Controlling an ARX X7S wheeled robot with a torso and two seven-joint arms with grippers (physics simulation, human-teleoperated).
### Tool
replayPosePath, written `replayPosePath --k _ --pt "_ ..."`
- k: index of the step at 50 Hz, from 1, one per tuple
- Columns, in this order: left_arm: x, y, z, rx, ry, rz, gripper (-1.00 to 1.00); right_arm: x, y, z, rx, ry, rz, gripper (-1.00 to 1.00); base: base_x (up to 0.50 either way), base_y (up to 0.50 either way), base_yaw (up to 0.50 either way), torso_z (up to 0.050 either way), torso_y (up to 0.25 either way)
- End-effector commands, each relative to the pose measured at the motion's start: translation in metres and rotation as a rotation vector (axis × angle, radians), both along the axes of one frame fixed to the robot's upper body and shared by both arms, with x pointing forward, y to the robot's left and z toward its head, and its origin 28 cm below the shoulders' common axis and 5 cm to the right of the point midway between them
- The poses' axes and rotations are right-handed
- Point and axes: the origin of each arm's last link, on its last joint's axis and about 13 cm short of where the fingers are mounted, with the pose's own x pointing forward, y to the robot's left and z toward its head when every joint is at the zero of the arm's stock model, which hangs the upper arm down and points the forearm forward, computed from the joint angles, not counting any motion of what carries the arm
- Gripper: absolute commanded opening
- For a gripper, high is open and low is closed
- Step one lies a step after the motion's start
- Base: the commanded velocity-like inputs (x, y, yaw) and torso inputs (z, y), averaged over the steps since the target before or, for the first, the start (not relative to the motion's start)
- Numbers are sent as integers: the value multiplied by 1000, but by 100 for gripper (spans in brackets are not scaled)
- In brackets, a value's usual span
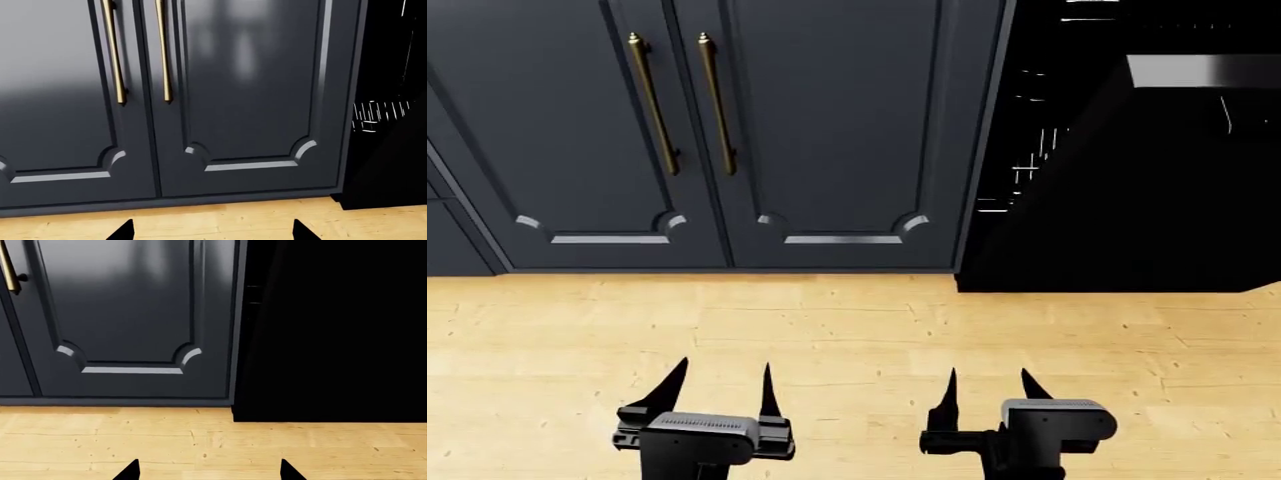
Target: Close the dishwasher door
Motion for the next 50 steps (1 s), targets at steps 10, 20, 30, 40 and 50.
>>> replayPosePath --k 10,20,30,40,50 --pt "-1 0 0 0 0 -9 100 0 0 0 -4 4 -1 100 0 0 0 -50 0" --pt "0 0 0 4 0 -7 100 0 0 0 -3 3 2 100 0 0 0 -50 0" --pt "0 1 2 -19 -20 17 100 -1 1 0 -3 -3 15 100 0 0 0 -50 0" --pt "2 1 1 -38 -2 36 100 -1 0 0 2 7 11 100 0 -279 0 0 0" --pt "2 1 1 -44 6 32 100 -1 1 -1 -5 20 12 100 0 -500 0 0 0"
